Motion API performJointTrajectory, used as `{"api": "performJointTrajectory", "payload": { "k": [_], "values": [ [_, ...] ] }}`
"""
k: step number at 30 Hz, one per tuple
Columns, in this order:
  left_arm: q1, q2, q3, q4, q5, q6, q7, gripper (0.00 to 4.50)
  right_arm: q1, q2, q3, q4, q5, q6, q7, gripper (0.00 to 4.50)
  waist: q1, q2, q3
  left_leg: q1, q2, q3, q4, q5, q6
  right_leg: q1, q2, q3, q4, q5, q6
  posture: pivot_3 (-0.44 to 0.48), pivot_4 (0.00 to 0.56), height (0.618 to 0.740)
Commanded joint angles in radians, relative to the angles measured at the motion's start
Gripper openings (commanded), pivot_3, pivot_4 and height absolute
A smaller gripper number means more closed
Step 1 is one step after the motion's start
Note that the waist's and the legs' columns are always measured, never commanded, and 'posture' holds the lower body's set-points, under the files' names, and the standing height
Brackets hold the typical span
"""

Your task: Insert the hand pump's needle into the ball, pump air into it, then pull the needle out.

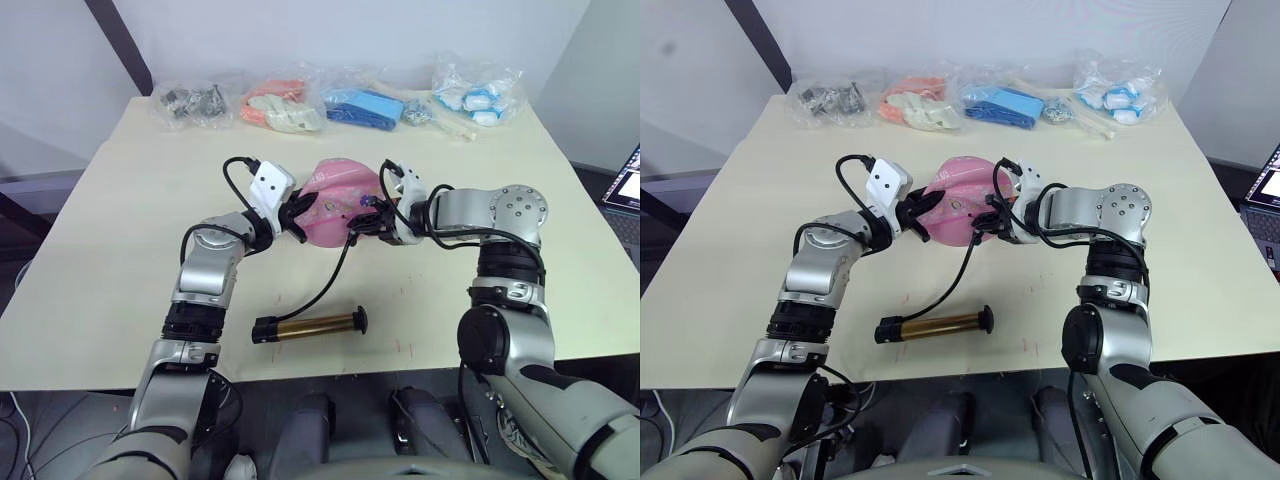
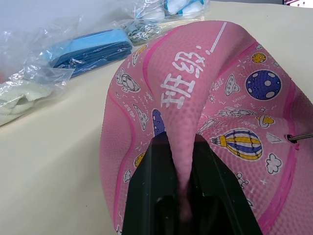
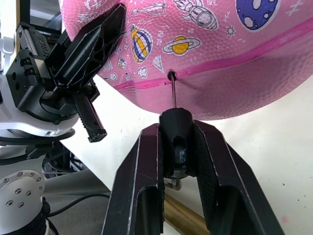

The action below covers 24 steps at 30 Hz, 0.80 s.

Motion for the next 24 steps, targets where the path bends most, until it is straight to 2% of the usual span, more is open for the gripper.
{"api": "performJointTrajectory", "payload": {
  "k": [1, 24],
  "values": [
    [-0.008, 0.002, -0.004, -0.014, -0.001, -0.027, -0.005, 0.06, -0.01, -0.006, 0.004, -0.021, 0.006, 0.006, 0.017, 0.33, 0.0, 0.0, 0.0, 0.0, 0.0, 0.0, 0.0, 0.0, 0.0, 0.0, 0.0, 0.0, 0.0, 0.0, 0.0, 0.0, 0.15, 0.74],
    [0.0, 0.003, -0.004, -0.012, -0.002, -0.027, -0.006, 0.06, 0.017, -0.007, -0.011, -0.026, -0.027, 0.006, 0.023, 0.33, 0.001, 0.0, 0.0, 0.0, 0.0, 0.0, 0.0, 0.0, 0.0, 0.0, 0.0, 0.0, 0.0, 0.0, 0.0, 0.0, 0.15, 0.74]
  ]
}}
